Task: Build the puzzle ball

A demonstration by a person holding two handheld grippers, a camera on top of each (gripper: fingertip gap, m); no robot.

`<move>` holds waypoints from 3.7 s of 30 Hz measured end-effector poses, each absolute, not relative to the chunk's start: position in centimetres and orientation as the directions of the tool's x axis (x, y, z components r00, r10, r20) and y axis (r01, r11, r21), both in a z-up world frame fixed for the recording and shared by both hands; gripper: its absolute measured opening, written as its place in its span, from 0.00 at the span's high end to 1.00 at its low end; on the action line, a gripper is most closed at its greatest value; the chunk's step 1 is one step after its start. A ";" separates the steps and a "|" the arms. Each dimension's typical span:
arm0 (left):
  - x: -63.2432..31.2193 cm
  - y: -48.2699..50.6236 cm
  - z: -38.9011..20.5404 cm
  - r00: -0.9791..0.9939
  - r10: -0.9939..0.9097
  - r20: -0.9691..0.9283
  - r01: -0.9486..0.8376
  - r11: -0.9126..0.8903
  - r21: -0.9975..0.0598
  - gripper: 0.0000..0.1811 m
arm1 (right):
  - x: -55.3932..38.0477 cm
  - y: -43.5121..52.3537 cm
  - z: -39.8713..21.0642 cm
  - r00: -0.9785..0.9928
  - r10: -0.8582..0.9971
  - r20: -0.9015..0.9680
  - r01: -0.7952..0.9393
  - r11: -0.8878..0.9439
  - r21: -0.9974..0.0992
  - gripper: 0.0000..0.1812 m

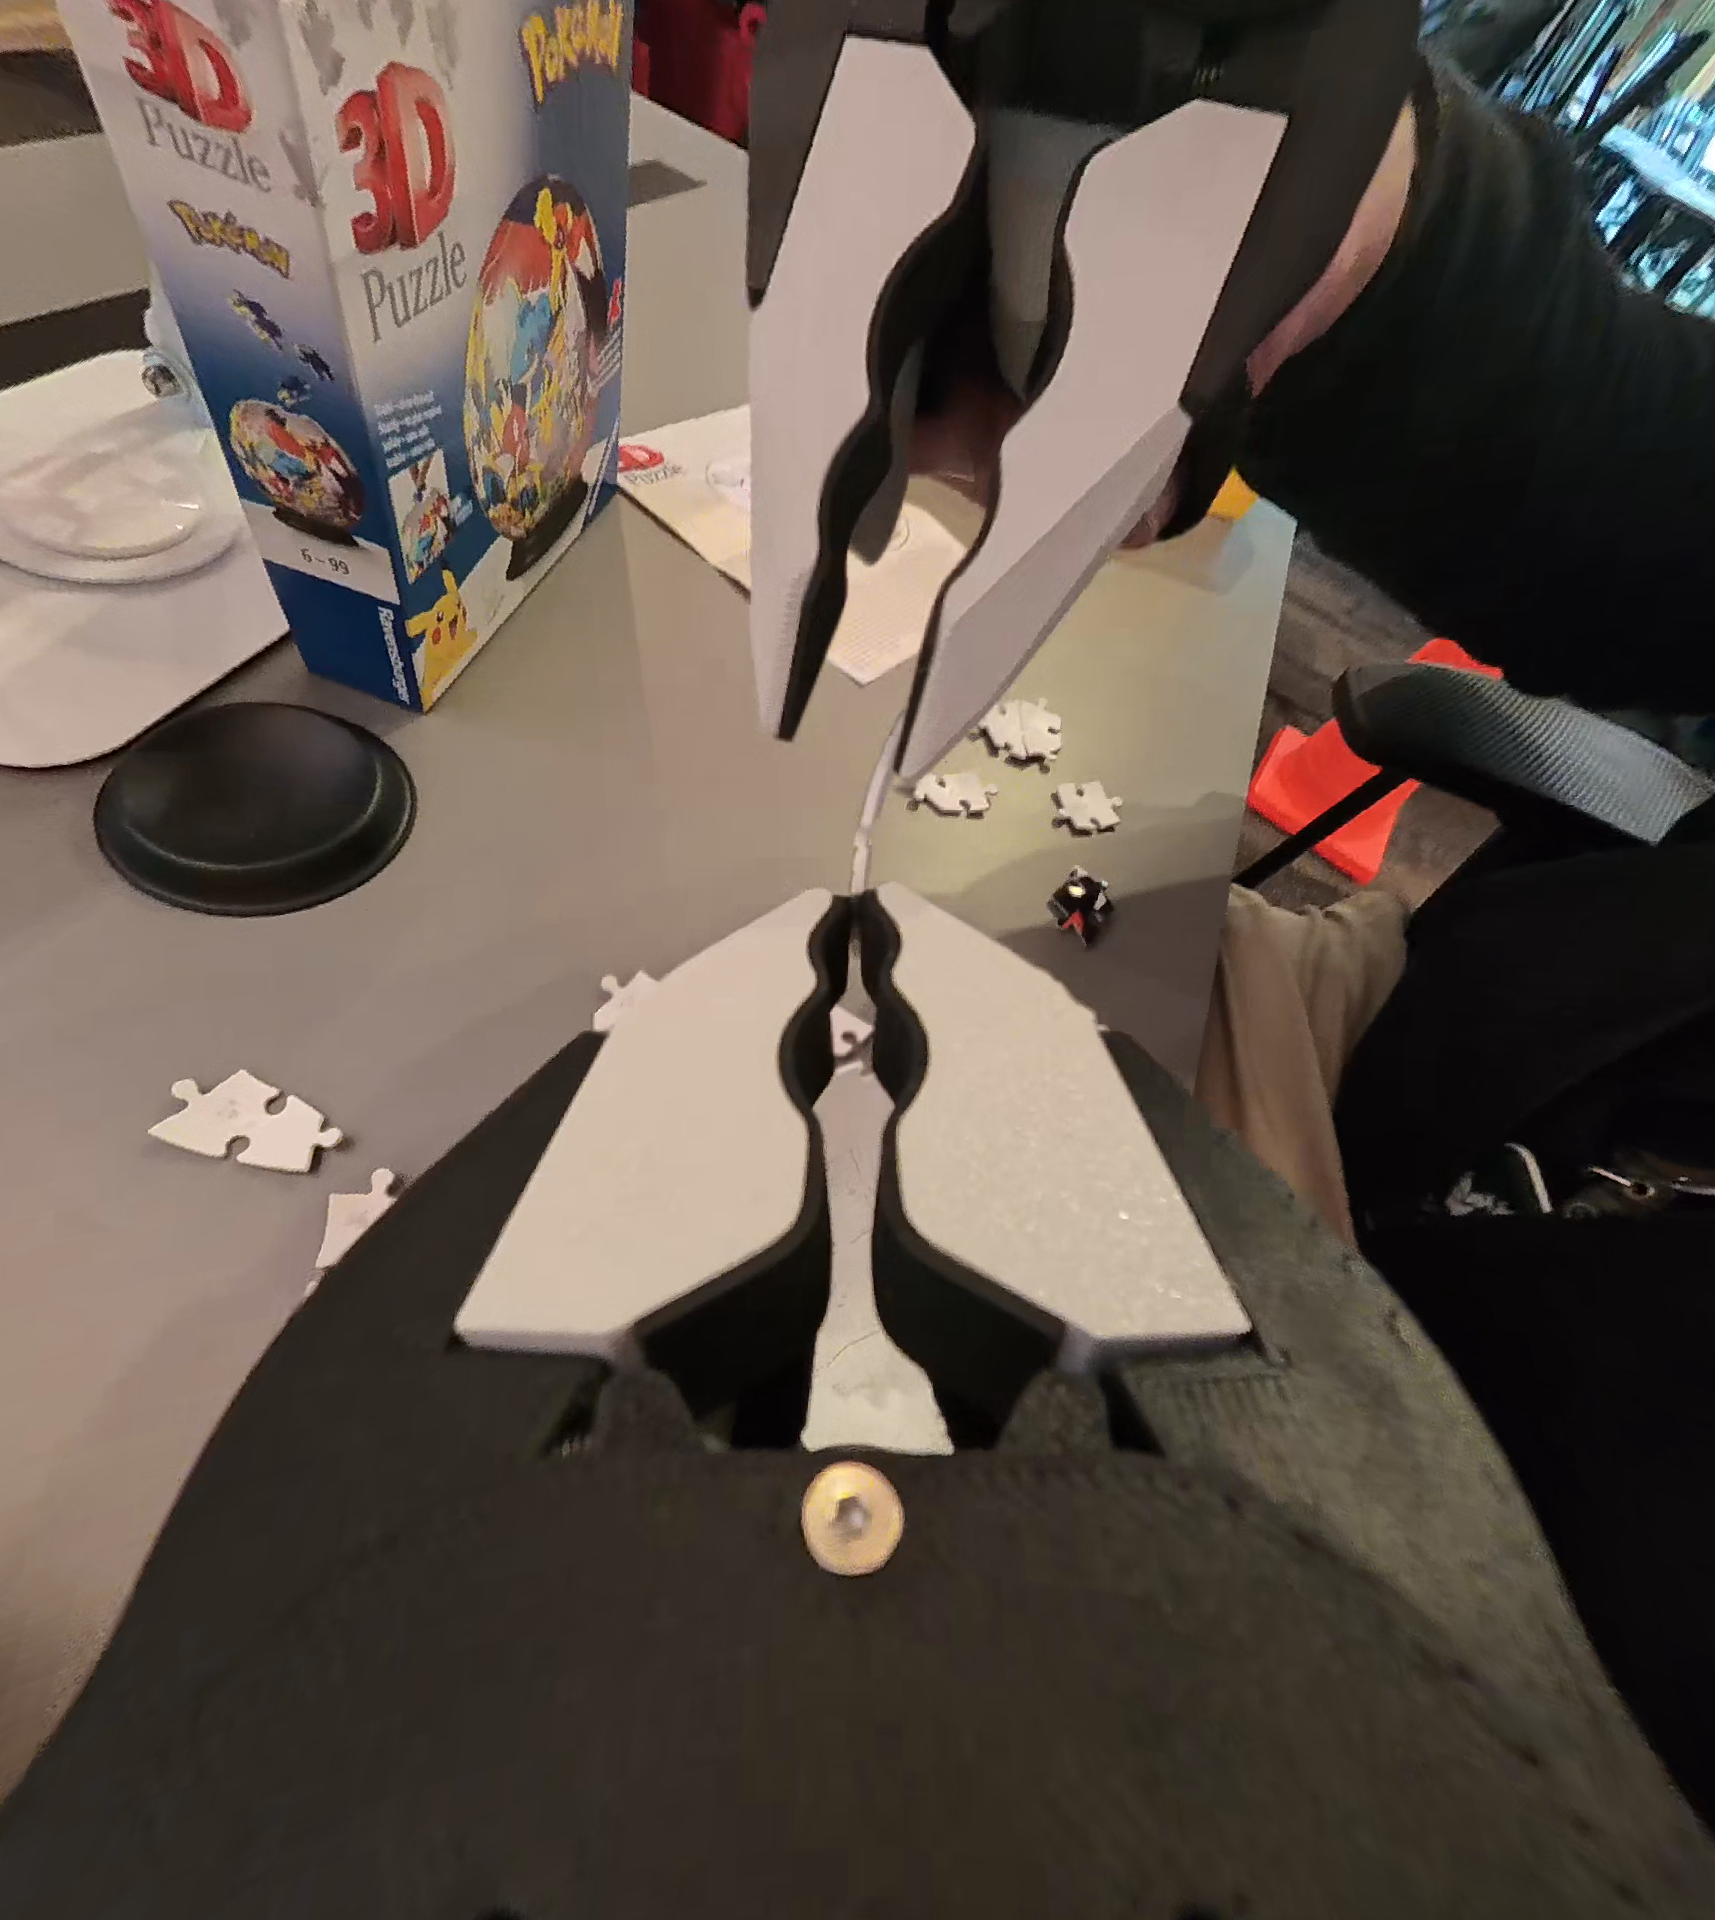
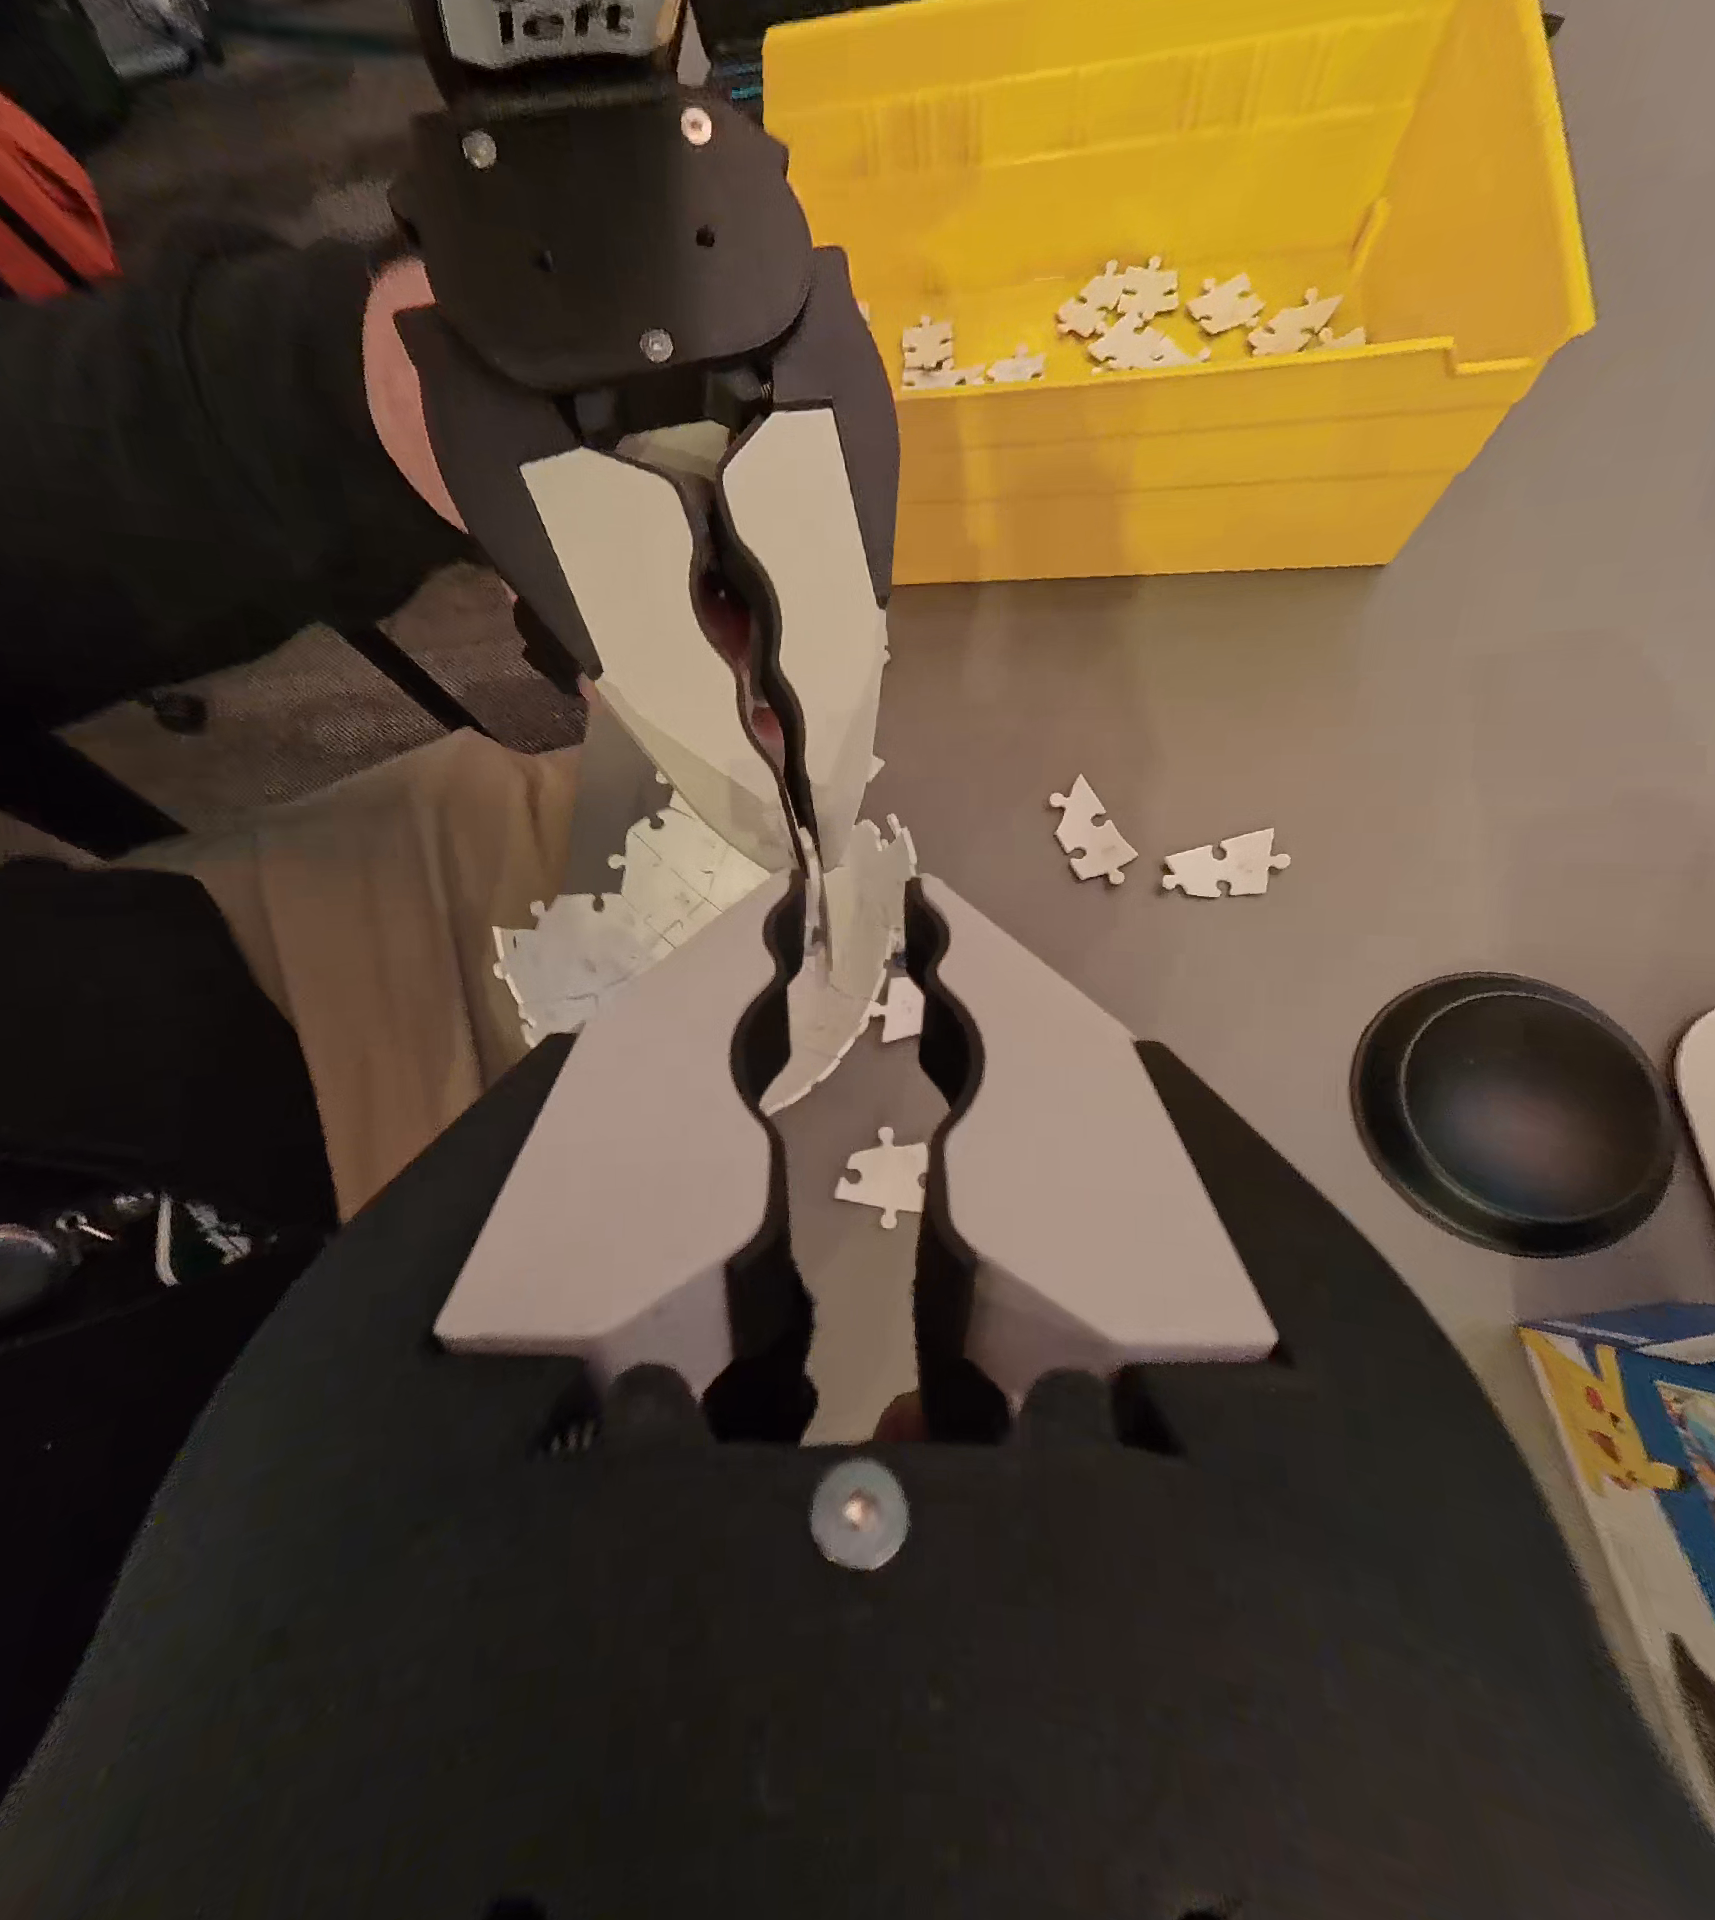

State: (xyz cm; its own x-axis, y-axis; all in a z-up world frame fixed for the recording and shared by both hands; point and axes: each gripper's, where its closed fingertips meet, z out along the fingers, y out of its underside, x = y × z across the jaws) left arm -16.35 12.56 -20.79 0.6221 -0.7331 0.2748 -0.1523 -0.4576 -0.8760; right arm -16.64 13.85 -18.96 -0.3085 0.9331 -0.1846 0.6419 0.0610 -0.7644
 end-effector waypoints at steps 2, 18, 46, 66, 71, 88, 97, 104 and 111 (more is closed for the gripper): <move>-16.5 12.7 -20.5 0.625 -0.727 0.285 -0.129 -0.456 -0.881 0.99 | -16.4 14.1 -18.8 -0.304 0.929 -0.210 0.636 0.034 -0.771 0.90; -17.8 12.7 -21.1 0.646 -0.721 0.249 -0.174 -0.458 -0.872 0.93 | -16.9 13.5 -19.1 -0.288 0.919 -0.269 0.612 -0.039 -0.790 1.00; -18.4 12.1 -32.0 0.573 -0.796 0.197 -0.649 -0.587 -0.484 0.93 | -17.2 13.4 -28.6 -0.139 0.972 -0.188 0.807 0.002 -0.590 1.00; -18.0 12.0 -32.0 0.584 -0.734 0.346 -0.562 -0.673 -0.480 0.96 | -17.2 13.6 -29.2 -0.092 0.988 -0.123 0.800 0.000 -0.600 1.00; -17.8 12.1 -32.1 0.583 -0.721 0.375 -0.537 -0.688 -0.488 0.98 | -17.1 13.8 -29.3 -0.087 0.989 -0.122 0.796 -0.005 -0.606 1.00; -17.7 11.7 -32.1 0.554 -0.764 0.330 -0.583 -0.639 -0.501 0.98 | -17.1 13.6 -29.3 -0.106 0.972 -0.208 0.770 -0.052 -0.636 1.00; -17.8 11.7 -32.2 0.541 -0.790 0.288 -0.615 -0.605 -0.505 0.98 | -17.1 13.6 -29.3 -0.096 0.950 -0.297 0.761 -0.122 -0.637 1.00; -17.6 11.7 -31.9 0.536 -0.788 0.303 -0.605 -0.609 -0.514 0.90 | -17.2 13.5 -29.4 -0.102 0.953 -0.285 0.763 -0.109 -0.637 1.00; -17.6 12.2 -31.9 0.544 -0.784 0.298 -0.584 -0.609 -0.537 0.96 | -17.2 13.5 -29.4 -0.106 0.953 -0.283 0.762 -0.105 -0.639 1.00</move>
